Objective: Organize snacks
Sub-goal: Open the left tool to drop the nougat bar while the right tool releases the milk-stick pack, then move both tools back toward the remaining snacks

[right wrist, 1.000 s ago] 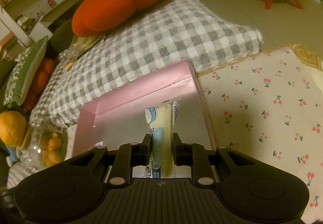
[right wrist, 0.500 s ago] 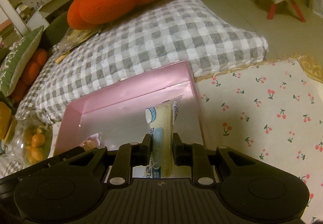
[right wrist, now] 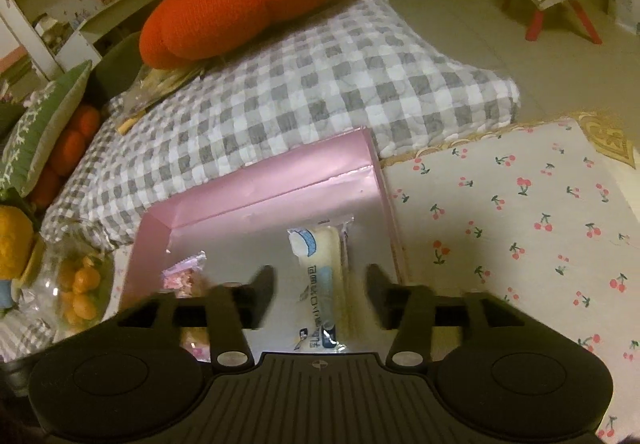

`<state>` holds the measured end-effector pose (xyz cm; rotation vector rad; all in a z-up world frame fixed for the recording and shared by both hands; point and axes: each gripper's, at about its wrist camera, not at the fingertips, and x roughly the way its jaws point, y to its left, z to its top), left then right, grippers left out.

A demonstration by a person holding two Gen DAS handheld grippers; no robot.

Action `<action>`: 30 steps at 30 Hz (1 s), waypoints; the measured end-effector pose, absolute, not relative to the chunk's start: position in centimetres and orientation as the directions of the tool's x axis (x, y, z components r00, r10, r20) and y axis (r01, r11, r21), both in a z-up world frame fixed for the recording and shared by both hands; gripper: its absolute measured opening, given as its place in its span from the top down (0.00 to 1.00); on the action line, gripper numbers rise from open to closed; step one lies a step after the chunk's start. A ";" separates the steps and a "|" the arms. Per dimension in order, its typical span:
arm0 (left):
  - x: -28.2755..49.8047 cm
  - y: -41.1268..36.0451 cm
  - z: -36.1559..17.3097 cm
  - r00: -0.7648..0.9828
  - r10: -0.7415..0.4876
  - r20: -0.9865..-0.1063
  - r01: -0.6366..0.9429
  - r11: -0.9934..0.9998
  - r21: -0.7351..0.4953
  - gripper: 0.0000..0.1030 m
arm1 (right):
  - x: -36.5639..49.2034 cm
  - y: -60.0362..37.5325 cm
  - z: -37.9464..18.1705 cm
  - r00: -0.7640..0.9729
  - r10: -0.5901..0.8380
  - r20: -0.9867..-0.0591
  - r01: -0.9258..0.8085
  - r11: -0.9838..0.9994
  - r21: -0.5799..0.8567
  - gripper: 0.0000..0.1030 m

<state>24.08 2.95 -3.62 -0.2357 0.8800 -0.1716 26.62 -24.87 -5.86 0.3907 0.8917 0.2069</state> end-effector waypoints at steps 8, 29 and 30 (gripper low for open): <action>22.1 2.3 -0.9 0.636 -0.244 -0.732 0.093 0.966 -0.242 0.33 | 24.6 -25.3 -3.1 0.635 0.338 -0.695 -0.035 0.911 0.411 0.31; 15.1 2.4 1.1 0.618 -0.240 -0.749 0.161 0.971 -0.178 0.07 | 16.7 -25.9 0.3 0.647 0.308 -0.697 -0.097 0.941 0.325 0.18; 14.7 2.5 1.0 0.616 -0.237 -0.751 0.163 0.971 -0.173 0.07 | 16.4 -26.0 0.2 0.647 0.309 -0.698 -0.099 0.941 0.325 0.18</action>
